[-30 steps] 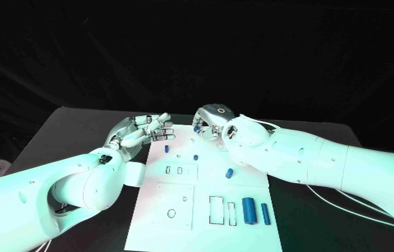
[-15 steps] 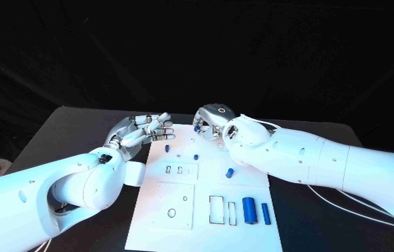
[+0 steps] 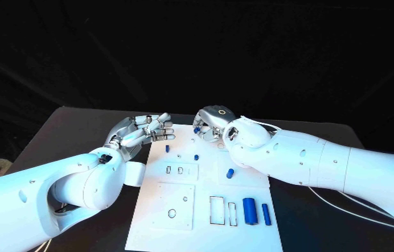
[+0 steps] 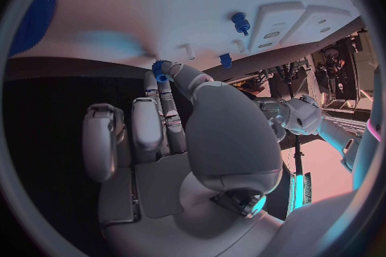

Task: Assemble the parts on the task board

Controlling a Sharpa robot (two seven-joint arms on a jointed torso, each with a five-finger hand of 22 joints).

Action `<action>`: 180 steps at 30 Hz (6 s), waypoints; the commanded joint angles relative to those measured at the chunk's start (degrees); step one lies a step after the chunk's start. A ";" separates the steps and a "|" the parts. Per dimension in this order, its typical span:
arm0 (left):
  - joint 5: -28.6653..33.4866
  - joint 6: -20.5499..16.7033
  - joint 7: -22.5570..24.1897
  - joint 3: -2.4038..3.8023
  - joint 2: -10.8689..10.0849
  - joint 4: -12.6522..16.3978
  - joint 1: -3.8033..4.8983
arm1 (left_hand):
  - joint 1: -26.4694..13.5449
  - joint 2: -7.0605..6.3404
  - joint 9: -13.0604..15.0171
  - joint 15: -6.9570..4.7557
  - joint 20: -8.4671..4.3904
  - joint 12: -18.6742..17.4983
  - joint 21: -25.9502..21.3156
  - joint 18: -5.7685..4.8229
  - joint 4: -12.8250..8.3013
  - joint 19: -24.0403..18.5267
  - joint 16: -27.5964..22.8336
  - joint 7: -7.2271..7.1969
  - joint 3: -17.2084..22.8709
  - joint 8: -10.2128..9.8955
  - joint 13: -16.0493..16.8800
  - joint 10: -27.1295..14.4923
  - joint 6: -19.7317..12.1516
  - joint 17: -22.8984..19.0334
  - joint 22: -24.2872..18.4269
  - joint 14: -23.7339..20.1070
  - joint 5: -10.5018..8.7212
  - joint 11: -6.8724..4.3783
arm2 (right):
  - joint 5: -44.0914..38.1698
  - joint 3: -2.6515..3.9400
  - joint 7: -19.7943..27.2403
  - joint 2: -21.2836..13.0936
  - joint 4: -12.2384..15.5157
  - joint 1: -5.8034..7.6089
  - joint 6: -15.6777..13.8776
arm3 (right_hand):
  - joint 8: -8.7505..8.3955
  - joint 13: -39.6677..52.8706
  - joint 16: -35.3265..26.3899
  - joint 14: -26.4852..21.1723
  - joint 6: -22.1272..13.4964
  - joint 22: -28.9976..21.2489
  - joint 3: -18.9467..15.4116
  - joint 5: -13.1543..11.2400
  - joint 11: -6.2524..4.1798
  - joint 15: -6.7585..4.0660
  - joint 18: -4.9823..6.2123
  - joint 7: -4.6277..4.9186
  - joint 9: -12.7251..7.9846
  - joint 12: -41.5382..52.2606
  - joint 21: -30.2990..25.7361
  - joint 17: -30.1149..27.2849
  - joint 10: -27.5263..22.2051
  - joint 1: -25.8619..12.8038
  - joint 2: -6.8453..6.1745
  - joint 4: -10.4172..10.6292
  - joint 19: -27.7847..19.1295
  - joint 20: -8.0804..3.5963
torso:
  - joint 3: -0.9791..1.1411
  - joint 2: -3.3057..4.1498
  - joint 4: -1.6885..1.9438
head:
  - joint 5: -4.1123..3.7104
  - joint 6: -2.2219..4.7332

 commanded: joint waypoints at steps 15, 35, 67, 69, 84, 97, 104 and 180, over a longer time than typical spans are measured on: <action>0.05 1.12 0.09 0.05 0.03 0.00 0.12 | 0.57 -0.06 -0.10 0.09 0.10 -0.41 0.21 0.62 -0.25 0.17 -0.27 0.09 -0.26 -0.31 -0.07 -0.05 0.20 0.07 0.08 -0.10 -0.25 0.22 | -0.65 -0.09 -0.53 0.13 -0.44 -0.10 1.69 | -2.31 -0.69 -3.36 -0.35 -10.21 -3.30 -0.92 -2.91 1.54 2.01 1.15 1.45 -1.91 -1.85 -4.12 -5.58 -7.59 -2.78 -2.67 2.06 -4.38 1.79 | -0.07 0.03 0.04 | -0.03 0.01; 0.30 1.85 0.00 0.03 0.08 -2.00 0.13 | 0.59 -0.05 -0.10 0.11 0.11 -0.50 0.23 0.61 -0.25 0.11 -0.36 0.10 -0.28 -0.38 -0.08 -0.09 0.17 0.07 0.08 -0.14 -0.25 0.25 | 13.42 1.13 -2.14 -18.04 17.20 1.19 2.04 | -0.55 9.58 5.74 2.44 -7.06 4.99 -10.48 1.30 -2.51 -1.15 -0.64 -0.80 -0.88 14.37 0.72 5.64 10.92 -6.06 -5.42 6.49 1.15 -0.94 | 0.29 -1.12 -1.31 | -0.33 0.57; 0.47 2.79 -0.34 -0.04 0.88 -3.53 0.06 | 0.65 -0.01 -0.09 0.11 0.12 -0.56 0.26 0.61 -0.27 0.05 -0.41 0.04 -0.28 -0.42 -0.07 -0.03 0.23 0.09 0.09 -0.10 -0.25 0.22 | 16.72 0.94 -5.14 -17.73 10.65 -0.04 9.28 | 4.93 72.56 18.60 5.47 -13.49 11.54 -27.70 6.79 -0.59 0.82 -2.07 0.77 1.42 77.01 4.52 26.49 14.58 1.20 -0.86 14.46 5.15 0.77 | 0.68 -1.78 -1.54 | -0.22 -0.39; 0.47 2.80 -0.36 -0.04 0.88 -3.51 0.06 | 0.65 -0.01 -0.09 0.11 0.12 -0.56 0.26 0.61 -0.27 0.05 -0.41 0.04 -0.28 -0.42 -0.07 -0.03 0.23 0.09 0.09 -0.10 -0.25 0.22 | 16.75 0.92 -5.13 -17.40 10.28 -0.06 9.39 | 4.93 72.56 18.60 5.48 -13.50 11.54 -27.70 6.79 -0.59 0.83 -2.07 0.77 1.42 77.01 4.52 26.50 14.58 1.20 -0.86 14.46 5.15 0.77 | 0.69 -1.84 -1.55 | -0.26 -0.40; 0.47 2.89 -0.43 -0.04 0.89 -3.43 0.06 | 0.65 -0.01 -0.09 0.11 0.12 -0.56 0.26 0.61 -0.27 0.05 -0.41 0.04 -0.28 -0.42 -0.07 -0.03 0.23 0.09 0.09 -0.10 -0.25 0.22 | 14.78 0.73 -5.62 -15.02 7.55 -0.36 9.83 | 5.24 72.85 18.82 5.57 -13.72 12.09 -27.69 6.94 -0.48 0.94 -2.22 0.87 1.51 77.31 4.88 26.95 14.62 1.84 -0.34 14.61 5.54 0.89 | 0.73 -1.80 -1.51 | -0.14 -0.78; 0.47 2.93 -0.53 -0.04 0.87 -3.53 0.06 | 0.65 -0.01 -0.09 0.11 0.12 -0.56 0.26 0.61 -0.27 0.05 -0.41 0.04 -0.28 -0.42 -0.07 -0.03 0.23 0.09 0.09 -0.10 -0.25 0.22 | 13.23 0.68 -5.60 -14.31 6.56 -0.96 10.48 | 5.67 73.22 18.89 5.61 -13.44 12.28 -27.61 6.94 -0.49 0.97 -2.26 0.83 1.66 77.68 5.00 27.11 14.82 2.23 0.05 14.66 5.67 0.94 | 0.75 -1.81 -1.59 | 0.05 -1.27; 0.47 2.95 -0.58 -0.04 0.87 -3.54 0.06 | 0.71 -0.02 -0.09 0.11 0.13 -0.65 0.29 0.61 -0.30 0.00 -0.48 0.06 -0.30 -0.49 -0.07 -0.04 0.21 0.11 0.10 -0.09 -0.26 0.23 | 12.82 0.67 -5.58 -14.18 6.46 -1.16 10.35 | 6.92 74.02 19.00 5.66 -12.03 12.67 -26.88 5.87 -0.76 0.80 -2.36 0.51 2.08 78.46 5.24 27.35 15.35 3.53 1.22 14.36 5.94 0.88 | 0.73 -1.81 -1.58 | 0.06 -1.39; 0.47 3.03 -0.86 -0.04 1.36 -3.92 0.08 | 0.82 0.05 -0.09 0.24 0.21 -0.89 0.32 0.55 -0.33 -0.31 -0.93 0.09 -0.34 -0.67 -0.07 -0.02 0.25 0.06 0.09 -0.51 -0.26 0.28 | -1.01 -0.06 -7.96 1.03 4.23 -2.58 3.60 | 1.47 73.48 19.05 5.68 -13.65 13.05 -20.18 -2.13 -0.23 1.06 -2.44 1.24 0.88 77.75 5.34 27.47 14.76 1.31 -0.53 16.36 6.10 0.62 | 0.73 -1.78 -1.50 | 1.63 -1.63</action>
